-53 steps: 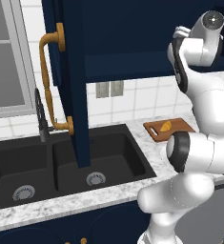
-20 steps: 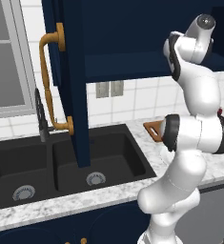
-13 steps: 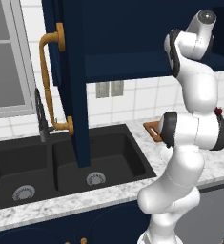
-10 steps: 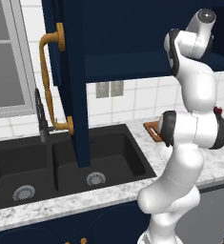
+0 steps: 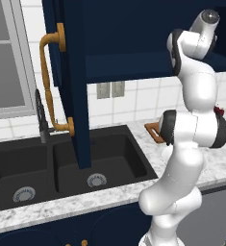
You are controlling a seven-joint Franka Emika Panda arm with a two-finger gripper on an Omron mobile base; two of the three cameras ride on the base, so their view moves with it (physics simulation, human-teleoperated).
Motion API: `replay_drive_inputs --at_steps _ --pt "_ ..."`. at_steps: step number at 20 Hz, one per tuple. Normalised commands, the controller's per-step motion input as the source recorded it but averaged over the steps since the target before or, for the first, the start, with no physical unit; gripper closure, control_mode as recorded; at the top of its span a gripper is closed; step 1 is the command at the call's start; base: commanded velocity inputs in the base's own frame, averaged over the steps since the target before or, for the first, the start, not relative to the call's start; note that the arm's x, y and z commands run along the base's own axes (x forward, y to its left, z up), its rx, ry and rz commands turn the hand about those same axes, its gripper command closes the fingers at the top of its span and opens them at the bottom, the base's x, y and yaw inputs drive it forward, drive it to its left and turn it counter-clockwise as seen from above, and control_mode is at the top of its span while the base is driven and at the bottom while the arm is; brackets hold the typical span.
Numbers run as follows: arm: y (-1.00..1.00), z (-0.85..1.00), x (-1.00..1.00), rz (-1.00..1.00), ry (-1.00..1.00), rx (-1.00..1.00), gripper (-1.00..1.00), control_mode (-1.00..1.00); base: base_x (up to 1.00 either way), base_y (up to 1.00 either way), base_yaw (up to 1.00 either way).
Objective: From the different types of pastries on the counter, select a croissant and place it on the cutting board. Then retrieve a jar of jam from the cabinet and place it alongside the croissant on the cutting board.
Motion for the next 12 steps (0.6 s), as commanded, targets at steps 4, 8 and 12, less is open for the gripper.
replay_drive_inputs --at_steps 4,8,12 --pt "-0.04 -0.02 0.01 0.0 0.0 0.0 -1.0 -1.0 0.0 0.0 0.0" --pt "0.0 0.0 0.03 0.0 0.0 0.0 -1.0 -1.0 0.0 0.0 0.0" --pt "0.0 -0.13 0.1 0.0 0.0 0.0 -1.0 -1.0 0.0 0.0 0.0"
